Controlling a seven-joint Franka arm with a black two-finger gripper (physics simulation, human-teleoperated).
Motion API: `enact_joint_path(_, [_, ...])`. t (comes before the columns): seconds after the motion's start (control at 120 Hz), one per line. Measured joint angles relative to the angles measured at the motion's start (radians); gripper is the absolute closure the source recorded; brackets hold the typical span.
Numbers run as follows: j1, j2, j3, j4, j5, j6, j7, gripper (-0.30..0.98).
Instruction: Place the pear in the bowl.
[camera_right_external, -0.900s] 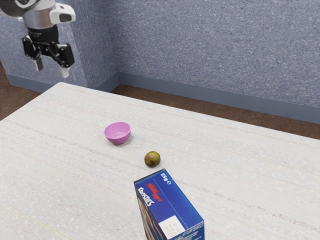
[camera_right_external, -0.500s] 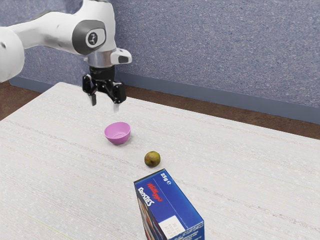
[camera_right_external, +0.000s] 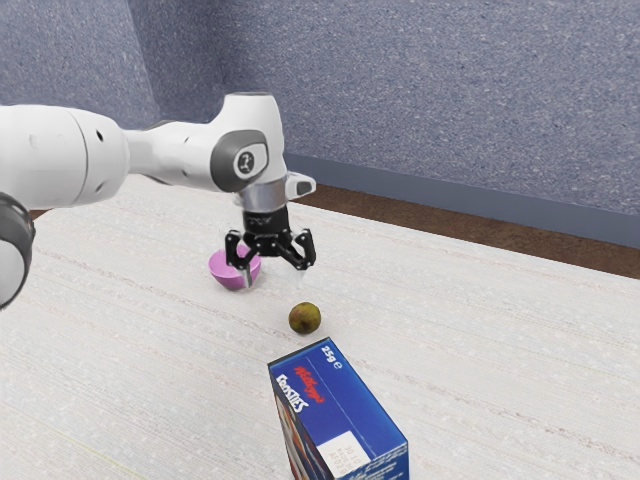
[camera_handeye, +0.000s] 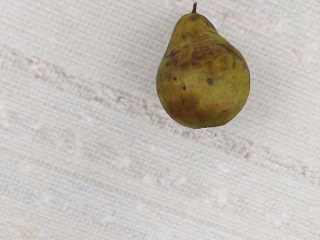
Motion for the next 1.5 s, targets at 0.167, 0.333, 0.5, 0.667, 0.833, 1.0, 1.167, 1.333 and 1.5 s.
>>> enact_joint_path(0.167, [-0.006, 0.07, -0.014, 0.022, -0.02, 0.042, -0.103, 0.0])
enact_joint_path(0.333, [-0.002, 0.139, -0.024, 0.067, -0.022, 0.08, -0.181, 0.0])
enact_joint_path(0.5, [0.002, 0.206, -0.024, 0.125, -0.018, 0.101, -0.238, 0.0])
enact_joint_path(0.667, [0.011, 0.236, -0.024, 0.148, -0.017, 0.11, -0.274, 0.0])
enact_joint_path(0.833, [0.017, 0.257, -0.024, 0.163, -0.017, 0.115, -0.301, 0.0])
enact_joint_path(1.0, [0.017, 0.28, -0.035, 0.164, -0.017, 0.13, -0.317, 0.0])
enact_joint_path(1.167, [0.018, 0.288, -0.038, 0.164, -0.017, 0.144, -0.324, 0.0])
enact_joint_path(1.333, [0.024, 0.296, -0.038, 0.166, -0.017, 0.15, -0.328, 0.0])
enact_joint_path(1.5, [0.025, 0.307, -0.038, 0.17, -0.017, 0.156, -0.331, 0.0])
